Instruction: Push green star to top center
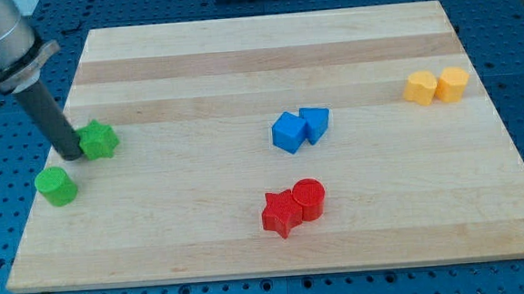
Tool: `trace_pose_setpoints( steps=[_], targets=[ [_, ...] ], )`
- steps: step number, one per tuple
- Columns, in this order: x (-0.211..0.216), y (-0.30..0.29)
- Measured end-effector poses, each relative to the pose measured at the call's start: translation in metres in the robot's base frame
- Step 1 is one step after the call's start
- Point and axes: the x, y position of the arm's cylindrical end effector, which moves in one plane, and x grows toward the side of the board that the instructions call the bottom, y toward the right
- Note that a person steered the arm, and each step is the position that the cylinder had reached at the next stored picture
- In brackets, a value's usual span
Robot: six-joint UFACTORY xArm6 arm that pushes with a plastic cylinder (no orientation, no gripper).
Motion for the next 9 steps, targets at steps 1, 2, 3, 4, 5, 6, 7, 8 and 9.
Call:
trace_pose_setpoints(
  steps=[1,2,3,4,5,6,7,8,9],
  targets=[
    [-0.026,0.054],
    [-0.057,0.103],
    [-0.087,0.144],
    [-0.075,0.116],
    [-0.041,0.079],
    [-0.008,0.080],
    [-0.015,0.112],
    [-0.059,0.170],
    [-0.105,0.211]
  ],
)
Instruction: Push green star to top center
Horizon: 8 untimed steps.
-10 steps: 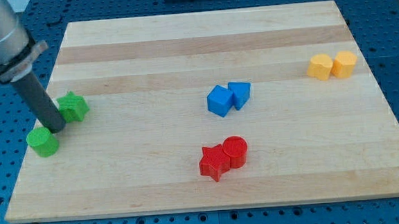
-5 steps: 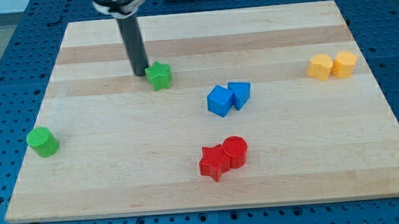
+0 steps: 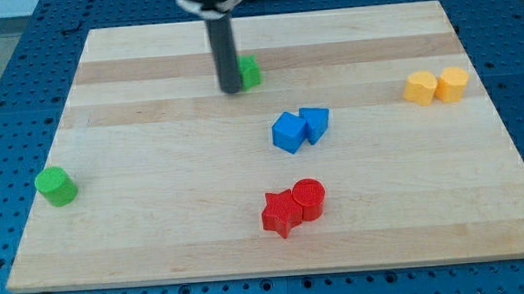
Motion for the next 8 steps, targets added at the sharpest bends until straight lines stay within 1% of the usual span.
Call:
trace_pose_setpoints(
  steps=[1,2,3,4,5,7,8],
  targets=[
    [-0.037,0.031],
    [-0.043,0.038],
    [-0.023,0.032],
    [-0.019,0.055],
    [-0.031,0.083],
    [-0.074,0.082],
    [-0.086,0.076]
  ],
)
